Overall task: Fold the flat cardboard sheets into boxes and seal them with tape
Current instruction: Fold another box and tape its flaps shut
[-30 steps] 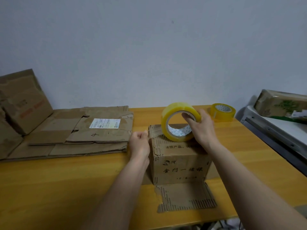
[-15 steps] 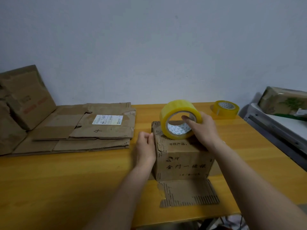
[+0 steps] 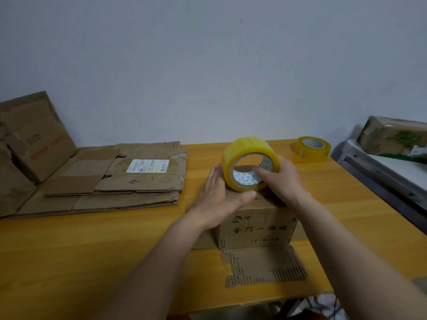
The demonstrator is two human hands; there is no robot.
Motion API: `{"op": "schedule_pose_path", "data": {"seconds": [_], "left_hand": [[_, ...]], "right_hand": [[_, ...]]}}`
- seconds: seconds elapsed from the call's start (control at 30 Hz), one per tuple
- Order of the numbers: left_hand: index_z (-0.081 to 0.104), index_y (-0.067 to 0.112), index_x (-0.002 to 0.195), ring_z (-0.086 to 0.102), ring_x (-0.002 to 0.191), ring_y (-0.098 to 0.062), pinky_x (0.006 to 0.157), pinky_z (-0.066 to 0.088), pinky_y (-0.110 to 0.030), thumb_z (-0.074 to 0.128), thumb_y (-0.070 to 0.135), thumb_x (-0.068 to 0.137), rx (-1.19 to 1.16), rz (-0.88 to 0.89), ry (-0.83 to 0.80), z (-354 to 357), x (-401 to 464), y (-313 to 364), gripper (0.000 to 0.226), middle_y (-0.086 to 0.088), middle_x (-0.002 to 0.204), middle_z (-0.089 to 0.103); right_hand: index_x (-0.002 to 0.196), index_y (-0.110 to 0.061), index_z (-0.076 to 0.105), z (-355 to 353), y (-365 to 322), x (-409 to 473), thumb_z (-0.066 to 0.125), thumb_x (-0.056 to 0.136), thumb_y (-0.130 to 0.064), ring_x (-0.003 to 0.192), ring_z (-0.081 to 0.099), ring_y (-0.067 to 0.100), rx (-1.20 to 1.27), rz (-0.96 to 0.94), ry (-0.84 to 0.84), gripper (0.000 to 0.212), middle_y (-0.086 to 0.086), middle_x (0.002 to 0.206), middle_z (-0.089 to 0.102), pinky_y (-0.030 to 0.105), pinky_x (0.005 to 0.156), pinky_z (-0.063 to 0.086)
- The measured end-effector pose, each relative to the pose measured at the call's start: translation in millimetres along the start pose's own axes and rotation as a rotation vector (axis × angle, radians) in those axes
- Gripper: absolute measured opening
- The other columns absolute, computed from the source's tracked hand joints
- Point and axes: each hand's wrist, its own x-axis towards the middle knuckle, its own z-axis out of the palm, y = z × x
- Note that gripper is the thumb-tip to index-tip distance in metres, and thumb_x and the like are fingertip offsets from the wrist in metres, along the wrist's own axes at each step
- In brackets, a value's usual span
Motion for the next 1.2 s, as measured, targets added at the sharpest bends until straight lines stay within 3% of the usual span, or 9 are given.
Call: {"op": "schedule_pose_path", "data": {"seconds": [0.07, 0.13, 0.4, 0.57, 0.63, 0.77, 0.9, 1.07, 1.2], "left_hand": [[-0.011, 0.025, 0.153, -0.023, 0.144, -0.012, 0.120, -0.004, -0.045, 0.035, 0.098, 0.052, 0.331, -0.069, -0.100, -3.4, 4.7, -0.3, 0.134, 0.003, 0.160, -0.020], [-0.014, 0.022, 0.152, -0.025, 0.144, -0.015, 0.120, -0.005, -0.049, 0.037, 0.097, 0.054, 0.498, -0.111, -0.141, -5.1, 6.7, 1.9, 0.134, 0.000, 0.159, -0.022], [-0.024, 0.017, 0.148, -0.025, 0.143, -0.014, 0.119, -0.007, -0.048, 0.029, 0.095, 0.063, 0.630, -0.136, -0.215, -8.5, 5.9, 6.8, 0.127, 0.002, 0.155, -0.029], [-0.022, 0.014, 0.149, -0.023, 0.144, -0.016, 0.119, -0.009, -0.042, 0.029, 0.092, 0.067, 0.667, -0.126, -0.256, -7.3, 7.9, 18.2, 0.124, 0.000, 0.157, -0.027], [-0.019, 0.012, 0.150, -0.020, 0.146, -0.019, 0.118, -0.010, -0.040, 0.030, 0.095, 0.064, 0.711, -0.161, -0.261, -9.8, 9.8, 24.1, 0.129, -0.003, 0.158, -0.024], [-0.005, 0.001, 0.151, -0.006, 0.147, -0.035, 0.118, -0.007, -0.046, 0.030, 0.103, 0.047, 0.885, -0.222, -0.209, 6.1, 21.8, 46.6, 0.150, -0.019, 0.160, -0.007], [-0.016, 0.003, 0.149, -0.024, 0.144, -0.031, 0.117, -0.012, -0.041, 0.033, 0.101, 0.050, 0.807, -0.189, -0.138, 22.9, 22.9, 41.1, 0.148, -0.016, 0.156, -0.025], [-0.016, 0.005, 0.150, -0.020, 0.146, -0.026, 0.116, -0.012, -0.037, 0.026, 0.103, 0.048, 0.822, -0.169, -0.155, 21.1, 24.7, 35.0, 0.147, -0.012, 0.158, -0.023], [-0.017, 0.005, 0.150, -0.019, 0.146, -0.026, 0.117, -0.011, -0.037, 0.023, 0.103, 0.049, 0.834, -0.155, -0.167, 20.5, 24.9, 33.7, 0.146, -0.011, 0.158, -0.022]], "right_hand": [[0.100, -0.014, 0.063, 0.2, -0.2, 0.2, 0.066, 0.087, -0.023, 0.091, 0.063, 0.024, 0.010, -0.014, 0.011, 0.016, 0.005, 0.095, 0.067, 0.045, 0.082, 0.053], [0.097, -0.014, 0.060, 1.4, -0.9, 0.2, 0.062, 0.089, -0.018, 0.090, 0.061, 0.023, 0.003, -0.036, 0.029, 0.009, 0.003, 0.091, 0.064, 0.035, 0.074, 0.050], [0.103, -0.014, 0.055, -63.8, 7.2, 17.4, 0.057, 0.091, -0.014, 0.087, 0.052, 0.025, -0.239, -0.093, 0.200, 0.012, 0.004, 0.093, 0.056, 0.034, 0.063, 0.036], [0.090, -0.011, 0.059, -62.4, 23.7, 14.0, 0.057, 0.088, -0.005, 0.087, 0.058, 0.033, 0.024, 0.042, 0.288, 0.006, 0.010, 0.088, 0.060, 0.034, 0.067, 0.042], [0.095, -0.004, 0.062, -53.5, 29.2, 9.9, 0.060, 0.086, -0.002, 0.091, 0.061, 0.038, 0.223, 0.159, 0.269, 0.010, 0.019, 0.094, 0.065, 0.037, 0.072, 0.048], [0.088, -0.016, 0.065, -43.4, 38.1, 4.9, 0.063, 0.086, -0.008, 0.087, 0.067, 0.028, 0.412, 0.242, 0.224, 0.008, 0.012, 0.091, 0.070, 0.042, 0.079, 0.055], [0.098, -0.014, 0.064, -47.7, 40.2, 7.8, 0.060, 0.092, -0.015, 0.092, 0.066, 0.029, 0.371, 0.201, 0.237, 0.008, 0.007, 0.092, 0.068, 0.043, 0.080, 0.054], [0.092, -0.002, 0.057, -71.9, 34.5, 19.4, 0.054, 0.093, -0.009, 0.078, 0.054, 0.026, 0.109, 0.035, 0.253, 0.008, 0.012, 0.084, 0.057, 0.039, 0.068, 0.043], [0.090, -0.018, 0.052, -103.3, 46.9, 24.4, 0.048, 0.089, -0.005, 0.075, 0.049, 0.025, -0.152, 0.028, 0.332, 0.013, 0.005, 0.082, 0.053, 0.037, 0.063, 0.039]]}}
